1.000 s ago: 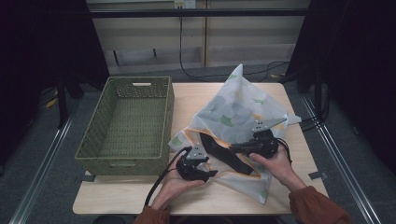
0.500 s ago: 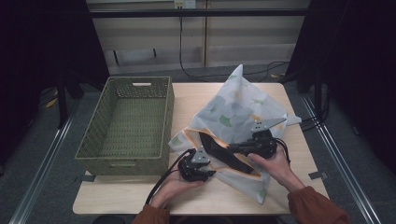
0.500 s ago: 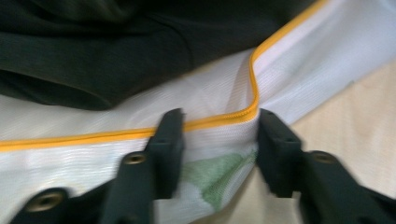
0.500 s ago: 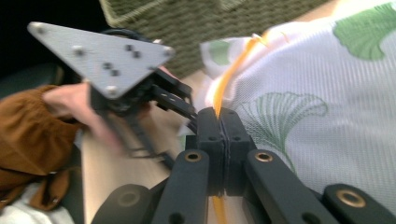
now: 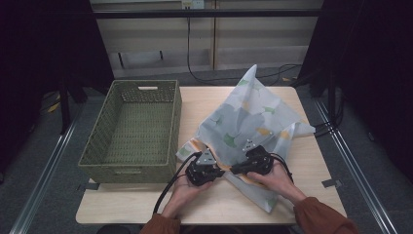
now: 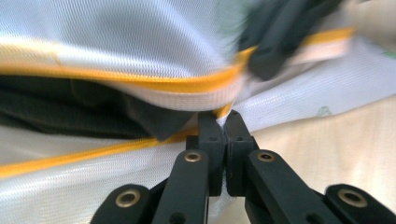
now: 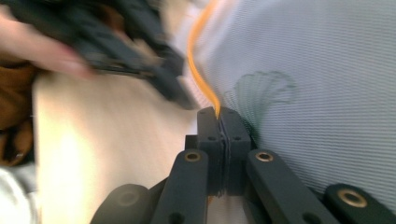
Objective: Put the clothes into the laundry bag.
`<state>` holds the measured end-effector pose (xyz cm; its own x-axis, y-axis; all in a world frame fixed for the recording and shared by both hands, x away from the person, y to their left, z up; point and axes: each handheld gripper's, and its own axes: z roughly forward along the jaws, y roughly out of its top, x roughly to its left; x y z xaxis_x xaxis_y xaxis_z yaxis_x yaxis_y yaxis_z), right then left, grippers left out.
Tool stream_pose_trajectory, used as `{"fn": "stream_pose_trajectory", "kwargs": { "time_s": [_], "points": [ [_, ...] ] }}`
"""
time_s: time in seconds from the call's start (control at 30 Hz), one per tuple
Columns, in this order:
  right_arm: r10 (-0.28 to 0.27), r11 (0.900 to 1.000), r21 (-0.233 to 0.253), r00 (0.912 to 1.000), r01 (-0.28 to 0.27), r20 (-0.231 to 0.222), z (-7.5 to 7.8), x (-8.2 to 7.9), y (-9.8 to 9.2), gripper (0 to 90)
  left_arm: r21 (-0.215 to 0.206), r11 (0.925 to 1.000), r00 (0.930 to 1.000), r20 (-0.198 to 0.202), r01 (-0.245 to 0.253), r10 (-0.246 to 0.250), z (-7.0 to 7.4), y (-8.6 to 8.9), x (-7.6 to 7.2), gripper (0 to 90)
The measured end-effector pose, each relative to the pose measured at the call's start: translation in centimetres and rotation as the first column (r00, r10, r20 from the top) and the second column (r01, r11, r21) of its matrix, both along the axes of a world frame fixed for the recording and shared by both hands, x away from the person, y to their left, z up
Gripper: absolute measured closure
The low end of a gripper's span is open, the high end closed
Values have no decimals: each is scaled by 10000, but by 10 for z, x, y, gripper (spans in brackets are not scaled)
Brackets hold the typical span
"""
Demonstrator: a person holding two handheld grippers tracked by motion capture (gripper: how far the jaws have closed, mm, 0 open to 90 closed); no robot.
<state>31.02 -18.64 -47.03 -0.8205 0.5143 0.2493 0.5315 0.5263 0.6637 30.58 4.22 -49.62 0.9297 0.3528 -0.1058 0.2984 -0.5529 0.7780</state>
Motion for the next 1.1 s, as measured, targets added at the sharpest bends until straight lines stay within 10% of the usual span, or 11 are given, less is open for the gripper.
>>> {"fn": "stream_pose_trajectory", "kwargs": {
  "time_s": [0.43, 0.9, 1.03, 1.1],
  "points": [
    [-1031, 9902, -871, 9924, 1088, 672, -12, 18, -18, 893, -153, 9887, 9884, 306, 1494, -1489, 10, -45, -25, 892],
    [-1820, 9780, -774, 9734, 1939, 1392, -16, 42, -16, 893, 670, 9502, 9513, 305, 3042, -3067, 14, -97, -43, 892],
    [-1802, 9789, -746, 9755, 1905, 1263, -17, 41, -18, 892, 1665, 9606, 9645, 1057, 2227, -2420, 3, -88, -39, 886],
    [-1784, 9794, -723, 9755, 1887, 1285, -16, 37, -21, 889, 811, 9768, 9790, 311, 1982, -2013, -1, -78, -28, 879]
  ]
}}
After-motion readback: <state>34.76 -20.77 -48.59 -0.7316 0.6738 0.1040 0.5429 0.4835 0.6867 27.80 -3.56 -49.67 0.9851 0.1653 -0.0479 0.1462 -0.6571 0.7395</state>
